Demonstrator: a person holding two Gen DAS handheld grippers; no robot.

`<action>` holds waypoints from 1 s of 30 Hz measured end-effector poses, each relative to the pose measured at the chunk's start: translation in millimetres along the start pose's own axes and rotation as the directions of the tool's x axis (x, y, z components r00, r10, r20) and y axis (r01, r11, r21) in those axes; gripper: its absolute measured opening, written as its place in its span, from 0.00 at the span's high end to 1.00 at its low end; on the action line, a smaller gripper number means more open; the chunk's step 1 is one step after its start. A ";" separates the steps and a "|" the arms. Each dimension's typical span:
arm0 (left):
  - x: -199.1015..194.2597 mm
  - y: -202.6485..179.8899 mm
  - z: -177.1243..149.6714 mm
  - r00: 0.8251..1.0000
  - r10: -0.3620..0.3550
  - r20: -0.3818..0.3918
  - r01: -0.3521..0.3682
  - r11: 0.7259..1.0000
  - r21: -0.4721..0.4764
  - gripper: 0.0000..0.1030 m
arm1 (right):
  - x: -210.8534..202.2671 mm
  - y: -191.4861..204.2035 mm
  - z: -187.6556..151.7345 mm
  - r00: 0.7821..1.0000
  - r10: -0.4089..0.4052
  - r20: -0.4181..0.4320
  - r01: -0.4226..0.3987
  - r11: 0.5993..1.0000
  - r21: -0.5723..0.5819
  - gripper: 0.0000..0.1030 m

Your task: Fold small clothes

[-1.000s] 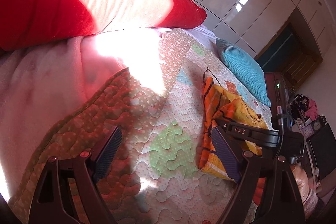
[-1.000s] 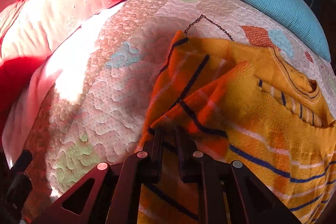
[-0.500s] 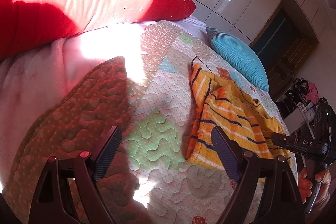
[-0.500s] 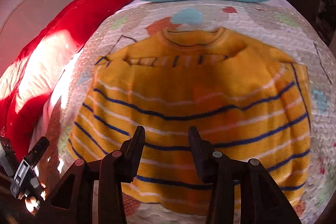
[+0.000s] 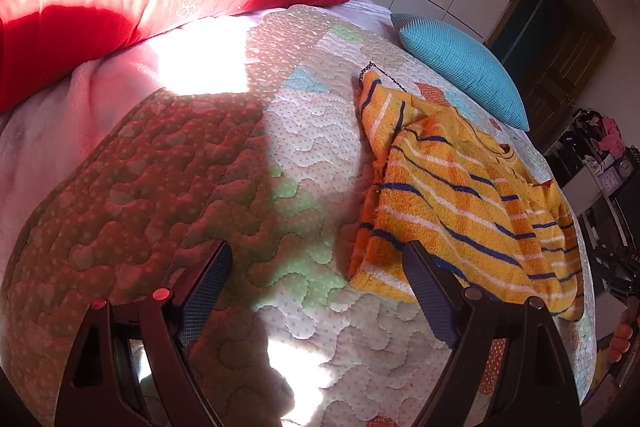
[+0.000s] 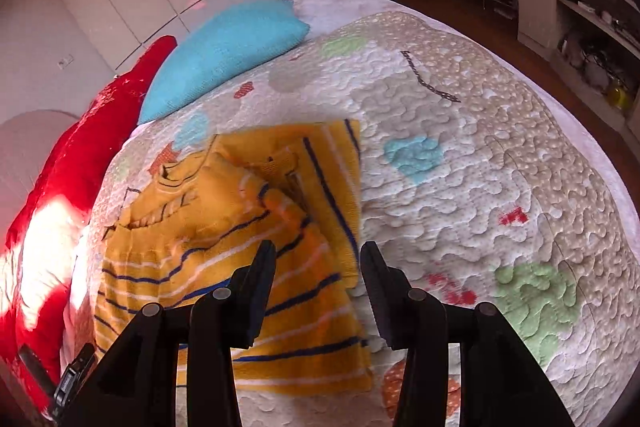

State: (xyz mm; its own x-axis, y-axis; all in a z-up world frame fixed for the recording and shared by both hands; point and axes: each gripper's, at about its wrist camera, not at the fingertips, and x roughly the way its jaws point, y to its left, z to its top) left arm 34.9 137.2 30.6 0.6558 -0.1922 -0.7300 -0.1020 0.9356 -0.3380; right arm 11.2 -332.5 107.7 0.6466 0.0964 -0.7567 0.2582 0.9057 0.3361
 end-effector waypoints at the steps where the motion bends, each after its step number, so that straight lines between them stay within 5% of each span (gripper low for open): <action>1: 3.2 0.5 -0.3 1.000 0.009 -0.006 -0.009 1.000 -0.005 0.17 | 0.6 12.4 -2.8 1.000 0.022 0.000 -0.022 0.999 -0.027 0.52; 7: 4.1 7.3 -5.9 0.999 -0.023 0.026 0.024 0.999 -0.026 0.13 | 50.7 73.5 -5.6 0.991 0.093 -0.091 -0.106 0.982 -0.154 0.49; 10: 4.8 12.3 -6.6 0.996 -0.077 0.034 0.078 0.996 -0.041 0.07 | 91.6 72.2 8.0 0.991 0.034 -0.129 -0.052 0.988 -0.144 0.49; 13: 5.7 8.7 -8.1 0.997 -0.072 0.035 0.073 0.997 -0.024 0.06 | 111.8 50.6 29.3 0.993 -0.087 -0.079 0.076 0.989 -0.123 0.52; 18: 7.5 5.8 -9.0 0.998 -0.059 0.031 0.059 0.998 -0.007 0.06 | 76.3 16.2 37.9 0.996 -0.092 -0.002 0.092 0.995 -0.022 0.43; 25: 9.0 4.4 -9.1 0.998 -0.048 0.027 0.049 0.999 -0.003 0.06 | 20.6 -38.5 -17.2 0.999 -0.001 0.044 0.004 0.998 -0.066 0.36; 30: 10.2 3.3 -8.6 0.999 -0.047 0.023 0.047 0.999 0.002 0.05 | 32.9 -77.7 -50.2 0.996 0.058 0.071 -0.063 0.996 0.070 0.35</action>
State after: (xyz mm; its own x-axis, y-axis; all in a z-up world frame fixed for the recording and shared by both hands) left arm 34.9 135.9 16.9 0.6767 -0.2294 -0.6997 -0.0697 0.9260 -0.3710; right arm -23.6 -379.0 28.6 0.7100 0.1190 -0.6941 0.2668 0.8667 0.4215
